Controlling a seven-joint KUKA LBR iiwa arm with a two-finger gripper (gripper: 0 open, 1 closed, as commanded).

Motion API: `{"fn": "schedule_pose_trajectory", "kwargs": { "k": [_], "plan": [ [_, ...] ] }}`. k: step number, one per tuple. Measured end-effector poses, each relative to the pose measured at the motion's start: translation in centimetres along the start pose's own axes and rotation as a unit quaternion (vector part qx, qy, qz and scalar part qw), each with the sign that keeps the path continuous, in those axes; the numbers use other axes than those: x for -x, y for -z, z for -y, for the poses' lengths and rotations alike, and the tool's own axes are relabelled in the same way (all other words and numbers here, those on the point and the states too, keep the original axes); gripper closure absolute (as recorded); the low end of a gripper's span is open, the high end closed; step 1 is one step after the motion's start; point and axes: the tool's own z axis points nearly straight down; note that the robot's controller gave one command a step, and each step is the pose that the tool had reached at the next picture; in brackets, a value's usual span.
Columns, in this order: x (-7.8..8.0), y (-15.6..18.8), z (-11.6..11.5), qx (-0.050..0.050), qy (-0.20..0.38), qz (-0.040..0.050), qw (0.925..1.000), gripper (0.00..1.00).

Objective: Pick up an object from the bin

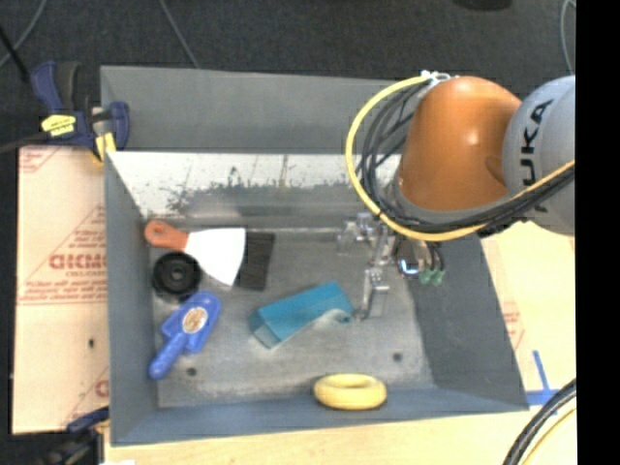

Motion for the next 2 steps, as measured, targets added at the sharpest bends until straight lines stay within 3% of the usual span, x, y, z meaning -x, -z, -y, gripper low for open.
{"fn": "schedule_pose_trajectory", "kwargs": {
  "k": [1, 2],
  "plan": [
    [0.1, 0.5, 0.0, 0.000, 0.000, 0.0042, 1.0000, 0.00],
    [0.4, -3.6, 0.2, 0.000, -0.017, 0.0077, 0.9998, 0.00]
  ]
}}
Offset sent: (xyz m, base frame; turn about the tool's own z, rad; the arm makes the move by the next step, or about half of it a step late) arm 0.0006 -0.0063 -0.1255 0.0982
